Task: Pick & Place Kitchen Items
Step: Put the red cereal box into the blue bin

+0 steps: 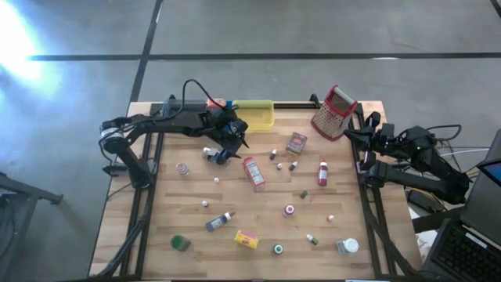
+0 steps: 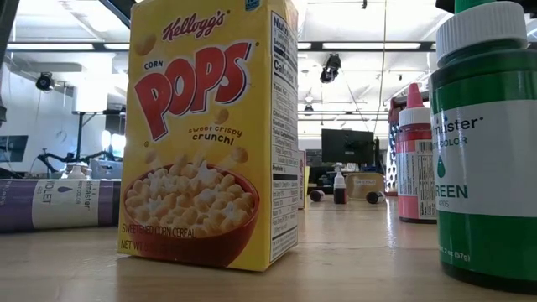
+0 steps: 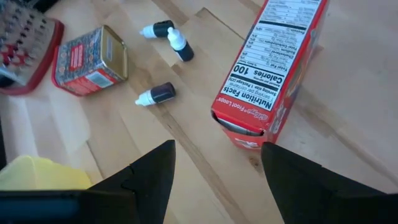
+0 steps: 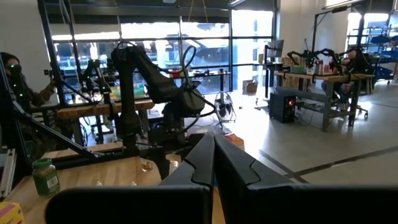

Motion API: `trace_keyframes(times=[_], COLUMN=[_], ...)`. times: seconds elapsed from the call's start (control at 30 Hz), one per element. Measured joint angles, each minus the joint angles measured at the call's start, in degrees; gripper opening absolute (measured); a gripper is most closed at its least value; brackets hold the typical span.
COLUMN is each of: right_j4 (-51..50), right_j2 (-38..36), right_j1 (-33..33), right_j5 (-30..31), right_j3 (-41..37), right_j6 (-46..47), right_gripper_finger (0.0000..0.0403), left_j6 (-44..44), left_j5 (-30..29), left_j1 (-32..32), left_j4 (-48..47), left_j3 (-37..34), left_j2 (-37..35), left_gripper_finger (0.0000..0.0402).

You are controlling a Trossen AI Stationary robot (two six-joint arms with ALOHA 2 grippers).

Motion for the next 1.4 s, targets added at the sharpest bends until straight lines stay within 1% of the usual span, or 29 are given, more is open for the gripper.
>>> trace_keyframes(times=[0.17,0.23,0.27,0.43,0.53,0.67,0.73,0.83,0.9,1.2,1.3,1.4], right_j4=[-0.02,-0.01,-0.01,-0.02,-0.02,-0.02,-0.02,-0.02,-0.02,-0.02,-0.02,-0.02], right_j2=[0.00,0.01,0.00,0.00,0.01,0.00,0.00,0.00,0.01,0.01,0.02,0.01], right_j1=[0.00,-0.01,-0.01,0.00,0.00,0.00,0.00,0.00,0.00,0.00,0.00,0.00], right_j5=[0.01,0.01,0.01,0.01,0.01,0.01,-0.01,0.01,0.00,0.01,0.01,0.00], right_j3=[0.00,0.00,0.00,0.00,0.00,0.00,0.00,0.00,0.00,0.00,0.00,0.00], right_j6=[-0.02,-0.08,-0.04,-0.04,-0.09,-0.07,-0.02,-0.07,-0.01,-0.01,-0.09,-0.02], right_gripper_finger=[0.0008,0.0008,0.0008,0.0008,0.0008,0.0008,0.0008,0.0008,0.0008,0.0008,0.0008,0.0008], left_j6=[0.10,2.30,3.45,7.03,8.07,11.39,13.08,15.42,16.41,17.60,15.58,13.11], left_j5=[0.00,0.43,1.62,11.20,14.71,17.84,18.29,20.41,21.95,22.25,20.85,17.82], left_j1=[-0.08,0.23,0.76,4.29,6.16,6.90,6.88,6.88,6.89,7.27,7.12,6.63], left_j4=[0.32,0.28,-0.39,-7.26,-12.00,-18.52,-21.32,-24.45,-24.83,-23.90,-22.19,-21.57], left_j3=[0.48,1.42,2.13,6.81,10.31,15.21,17.50,19.38,19.72,19.89,19.78,19.68], left_j2=[0.00,0.25,0.48,2.98,5.18,9.77,12.35,15.51,16.20,15.58,15.58,15.58], left_gripper_finger=[0.0243,0.0243,0.0243,0.0243,0.0243,0.0243,0.0243,0.0243,0.0243,0.0243,0.0243,0.0243])
